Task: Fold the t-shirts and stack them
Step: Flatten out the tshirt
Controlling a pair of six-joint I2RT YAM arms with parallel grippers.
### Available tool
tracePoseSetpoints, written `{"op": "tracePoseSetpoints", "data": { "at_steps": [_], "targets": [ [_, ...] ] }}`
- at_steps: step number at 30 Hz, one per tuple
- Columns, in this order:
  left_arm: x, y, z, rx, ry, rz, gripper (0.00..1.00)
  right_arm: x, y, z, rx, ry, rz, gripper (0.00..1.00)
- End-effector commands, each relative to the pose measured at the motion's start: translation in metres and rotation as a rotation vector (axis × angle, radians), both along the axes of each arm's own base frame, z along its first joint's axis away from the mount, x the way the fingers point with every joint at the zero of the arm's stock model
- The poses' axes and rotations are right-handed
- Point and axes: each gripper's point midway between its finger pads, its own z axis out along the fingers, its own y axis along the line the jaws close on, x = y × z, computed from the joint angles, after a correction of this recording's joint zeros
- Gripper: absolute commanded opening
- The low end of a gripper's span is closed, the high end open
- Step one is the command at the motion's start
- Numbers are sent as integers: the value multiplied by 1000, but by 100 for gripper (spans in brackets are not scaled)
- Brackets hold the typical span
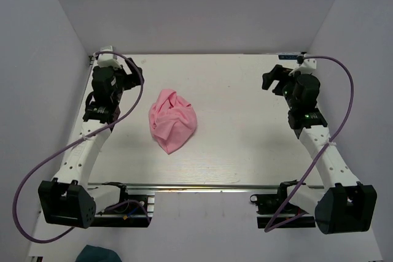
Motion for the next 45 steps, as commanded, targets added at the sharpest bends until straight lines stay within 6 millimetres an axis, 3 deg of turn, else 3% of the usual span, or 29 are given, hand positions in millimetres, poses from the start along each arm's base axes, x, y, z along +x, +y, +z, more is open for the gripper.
{"op": "tracePoseSetpoints", "data": {
  "at_steps": [1, 2, 3, 6, 8, 9, 10, 11, 12, 14, 15, 16, 17, 21, 22, 24, 25, 27, 28, 31, 37, 38, 39, 40, 41, 45],
  "targets": [
    [-1, -34, -36, 21, 128, -188, 100, -8, 11, -7, 34, 38, 55, 91],
    [2, -42, -38, 35, 143, -238, 100, -10, 18, -8, 40, 50, 100, 91],
    [7, -59, -60, 14, 208, -334, 100, -9, 18, -13, 40, 69, 99, 91],
    [12, -97, -81, -42, 300, -531, 100, -9, 24, -30, 38, 140, 132, 91],
    [24, -113, -110, -58, 380, -594, 94, -9, 30, -41, 21, 180, 169, 91],
    [29, -117, -119, -49, 400, -587, 92, -14, 38, -57, 20, 239, 219, 91],
    [31, -122, -127, -41, 423, -600, 91, -17, 49, -57, -5, 242, 305, 91],
    [40, -125, -125, -31, 427, -587, 90, -18, 53, -69, -2, 296, 332, 91],
    [42, -127, -151, 10, 502, -569, 87, -24, 69, -79, 18, 346, 430, 91],
    [51, -132, -155, 45, 524, -547, 86, -28, 82, -101, -6, 419, 510, 91],
    [52, -128, -172, 76, 576, -514, 85, -32, 98, -107, -4, 446, 574, 91],
    [54, -133, -173, 90, 581, -508, 83, -33, 103, -115, -3, 470, 591, 91],
    [58, -125, -180, 112, 593, -462, 83, -36, 109, -118, -2, 475, 613, 91],
    [65, -127, -198, 156, 649, -408, 61, -51, 150, -127, 2, 491, 740, 91],
    [69, -127, -197, 161, 650, -399, 40, -55, 159, -133, -7, 509, 764, 91],
    [68, -129, -206, 165, 677, -392, 20, -58, 174, -139, -32, 531, 796, 91],
    [71, -128, -201, 160, 666, -375, 0, -64, 186, -144, -47, 550, 821, 91],
    [71, -131, -197, 161, 657, -365, 0, -68, 194, -154, -63, 585, 840, 91],
    [71, -127, -193, 167, 638, -347, 0, -72, 210, -152, -84, 579, 881, 91],
    [73, -125, -179, 164, 582, -334, 0, -72, 228, -158, -111, 590, 910, 91],
    [66, -121, -176, 204, 559, -332, 0, -70, 263, -162, -117, 595, 942, 91],
    [66, -124, -174, 209, 558, -356, 4, -71, 271, -161, -118, 589, 953, 91],
    [65, -124, -177, 212, 573, -357, 22, -71, 275, -166, -121, 598, 955, 91],
    [63, -126, -180, 219, 588, -380, 46, -68, 280, -161, -120, 584, 956, 91],
    [61, -125, -180, 234, 601, -386, 99, -71, 286, -167, -125, 601, 967, 91],
    [60, -127, -190, 259, 617, -420, 100, -73, 298, -177, -125, 632, 972, 91]
  ]
}}
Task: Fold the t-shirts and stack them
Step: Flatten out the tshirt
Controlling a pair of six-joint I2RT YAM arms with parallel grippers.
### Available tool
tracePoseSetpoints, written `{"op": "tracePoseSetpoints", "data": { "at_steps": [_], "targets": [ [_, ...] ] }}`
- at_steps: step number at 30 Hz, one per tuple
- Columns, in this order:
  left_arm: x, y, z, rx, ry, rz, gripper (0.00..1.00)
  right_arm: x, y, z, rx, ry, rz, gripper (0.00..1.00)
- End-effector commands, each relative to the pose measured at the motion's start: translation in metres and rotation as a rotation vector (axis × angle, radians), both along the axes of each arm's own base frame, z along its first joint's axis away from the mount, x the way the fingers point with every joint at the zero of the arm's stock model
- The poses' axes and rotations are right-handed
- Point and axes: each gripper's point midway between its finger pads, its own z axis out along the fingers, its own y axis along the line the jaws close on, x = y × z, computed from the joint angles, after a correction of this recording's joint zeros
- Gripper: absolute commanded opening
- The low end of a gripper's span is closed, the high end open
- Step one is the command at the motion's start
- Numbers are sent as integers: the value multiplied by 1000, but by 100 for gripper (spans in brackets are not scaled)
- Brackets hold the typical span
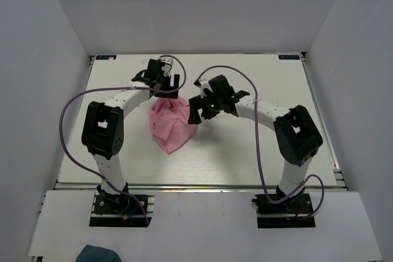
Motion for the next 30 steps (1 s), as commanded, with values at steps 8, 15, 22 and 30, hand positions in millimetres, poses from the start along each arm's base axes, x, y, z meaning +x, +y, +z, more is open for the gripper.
{"op": "tracePoseSetpoints", "data": {
  "at_steps": [8, 15, 22, 30],
  "targets": [
    [9, 5, -5, 99, 4, -19, 79, -2, 24, 7, 17, -14, 24, 91],
    [19, 17, -3, 141, 1, 85, 0, -5, 30, -8, -33, -20, 12, 91],
    [11, 11, 40, 40, -124, 77, 0, 14, 37, -18, -83, -89, -27, 60],
    [5, 6, 94, -34, -239, 52, 0, 33, 37, 46, 8, -234, -93, 0]
  ]
}}
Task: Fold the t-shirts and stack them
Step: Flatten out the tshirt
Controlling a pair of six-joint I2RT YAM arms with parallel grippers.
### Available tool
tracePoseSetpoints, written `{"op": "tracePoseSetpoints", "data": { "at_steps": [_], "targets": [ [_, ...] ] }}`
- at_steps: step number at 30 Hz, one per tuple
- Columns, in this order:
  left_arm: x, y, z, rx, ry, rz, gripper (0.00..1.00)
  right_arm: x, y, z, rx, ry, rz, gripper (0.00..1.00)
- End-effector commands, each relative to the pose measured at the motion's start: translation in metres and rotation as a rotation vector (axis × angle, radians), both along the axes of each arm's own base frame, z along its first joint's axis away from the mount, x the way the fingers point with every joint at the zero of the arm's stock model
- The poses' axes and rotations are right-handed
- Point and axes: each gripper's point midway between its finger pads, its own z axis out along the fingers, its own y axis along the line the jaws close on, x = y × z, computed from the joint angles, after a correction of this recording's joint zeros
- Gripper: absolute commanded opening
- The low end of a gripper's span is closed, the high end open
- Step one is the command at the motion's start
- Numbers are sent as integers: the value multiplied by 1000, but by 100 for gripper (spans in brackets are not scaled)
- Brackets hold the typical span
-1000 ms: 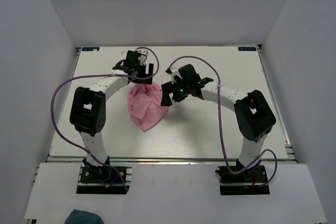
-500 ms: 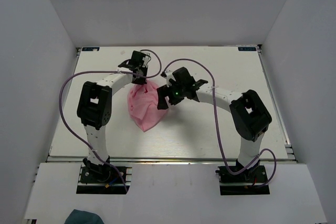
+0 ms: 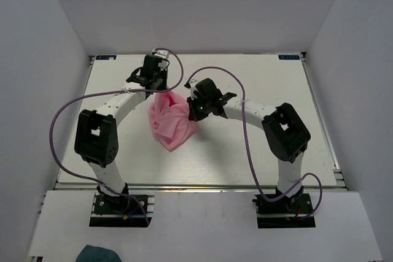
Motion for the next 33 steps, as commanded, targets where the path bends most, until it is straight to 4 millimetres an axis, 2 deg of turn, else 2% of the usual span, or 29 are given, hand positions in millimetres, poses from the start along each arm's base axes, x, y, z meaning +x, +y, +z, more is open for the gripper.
{"op": "tracePoseSetpoints", "data": {
  "at_steps": [1, 2, 4, 5, 7, 8, 10, 11, 12, 13, 14, 15, 17, 18, 20, 22, 24, 26, 27, 30, 32, 33],
  "targets": [
    [3, -10, 59, -80, -145, -36, 0, 25, 5, 79, 115, -201, -39, 0],
    [5, -11, 79, -94, -187, -36, 0, 25, 2, 106, 139, -259, -44, 0],
    [8, -7, 100, -93, -236, -13, 0, 38, -11, 123, 116, -327, -114, 0],
    [10, -5, 124, -110, -285, 5, 0, 47, -28, 144, 96, -383, -195, 0],
    [11, 8, 147, -90, -343, 66, 0, 62, -49, 163, 64, -448, -293, 0],
    [12, 14, 162, -86, -377, 94, 0, 68, -68, 183, 50, -502, -374, 0],
    [7, 44, 185, -62, -434, 228, 0, 79, -96, 197, 18, -545, -495, 0],
    [4, 54, 188, -54, -436, 267, 0, 83, -123, 218, -1, -604, -612, 0],
    [1, 69, 196, -22, -462, 339, 0, 86, -137, 224, -5, -617, -664, 0],
    [-2, 76, 207, -17, -488, 372, 0, 87, -147, 232, -9, -638, -700, 0],
    [-7, 79, 222, -29, -519, 384, 0, 85, -169, 255, -13, -687, -791, 0],
    [-10, 80, 224, -28, -518, 384, 0, 87, -183, 264, -19, -708, -826, 0],
    [-17, 85, 244, -45, -559, 398, 0, 84, -205, 296, -11, -771, -887, 0],
    [-20, 88, 249, -44, -571, 412, 0, 84, -216, 304, -25, -790, -926, 0],
    [-26, 94, 261, -49, -599, 435, 0, 78, -236, 334, -8, -841, -983, 0],
    [-35, 96, 277, -72, -637, 440, 0, 75, -256, 349, -22, -873, -1044, 0],
    [-39, 94, 292, -98, -678, 414, 0, 70, -265, 369, -6, -903, -1074, 0],
    [-48, 89, 317, -138, -731, 369, 0, 65, -275, 387, 0, -945, -1081, 0],
    [-51, 83, 329, -164, -758, 345, 0, 61, -279, 404, -7, -984, -1064, 0],
    [-69, 77, 369, -204, -853, 276, 0, 50, -276, 440, 40, -1058, -987, 0],
    [-79, 76, 390, -228, -905, 249, 0, 32, -274, 474, 125, -1120, -920, 0],
    [-91, 78, 407, -250, -946, 241, 0, 23, -277, 486, 116, -1163, -890, 0]
  ]
}}
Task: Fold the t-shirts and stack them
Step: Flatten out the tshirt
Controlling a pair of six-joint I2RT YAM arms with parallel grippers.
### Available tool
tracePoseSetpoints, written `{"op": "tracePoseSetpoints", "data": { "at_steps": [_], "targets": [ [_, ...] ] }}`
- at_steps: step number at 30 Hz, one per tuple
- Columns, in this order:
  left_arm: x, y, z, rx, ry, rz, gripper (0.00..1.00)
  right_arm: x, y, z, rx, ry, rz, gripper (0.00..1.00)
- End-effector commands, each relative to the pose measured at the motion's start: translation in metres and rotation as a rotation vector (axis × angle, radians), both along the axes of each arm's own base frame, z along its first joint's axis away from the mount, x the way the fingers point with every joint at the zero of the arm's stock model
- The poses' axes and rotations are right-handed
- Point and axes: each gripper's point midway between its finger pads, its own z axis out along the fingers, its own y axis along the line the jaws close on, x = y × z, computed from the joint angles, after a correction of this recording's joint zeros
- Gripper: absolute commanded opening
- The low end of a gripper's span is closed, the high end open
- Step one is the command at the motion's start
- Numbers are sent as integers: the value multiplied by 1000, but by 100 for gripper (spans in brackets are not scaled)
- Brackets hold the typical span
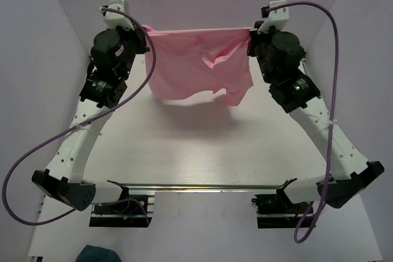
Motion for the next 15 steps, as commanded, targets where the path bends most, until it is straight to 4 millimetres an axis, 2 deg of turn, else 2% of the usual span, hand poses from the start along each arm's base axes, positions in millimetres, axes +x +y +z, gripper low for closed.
{"op": "tracePoseSetpoints", "data": {
  "at_steps": [1, 3, 4, 5, 7, 8, 12, 15],
  "targets": [
    [-46, 52, 83, -15, -212, 127, 0, -49, -69, 106, 7, -254, -110, 0],
    [-60, 52, 103, -19, -265, 101, 0, -71, -74, 126, -2, -312, -72, 0],
    [-72, 52, 111, -14, -293, 79, 0, -79, -68, 135, -10, -345, -13, 0],
    [-78, 47, 118, -14, -318, 42, 0, -99, -76, 149, 5, -393, 2, 0],
    [-96, 48, 131, -12, -359, 16, 0, -114, -72, 158, 0, -434, 64, 0],
    [-102, 47, 137, -15, -381, 1, 0, -131, -79, 168, 10, -473, 73, 0],
    [-117, 41, 148, -11, -420, -57, 0, -154, -87, 182, 37, -528, 98, 0],
    [-125, 34, 151, -2, -438, -106, 0, -153, -89, 183, 43, -546, 86, 0]
  ]
}}
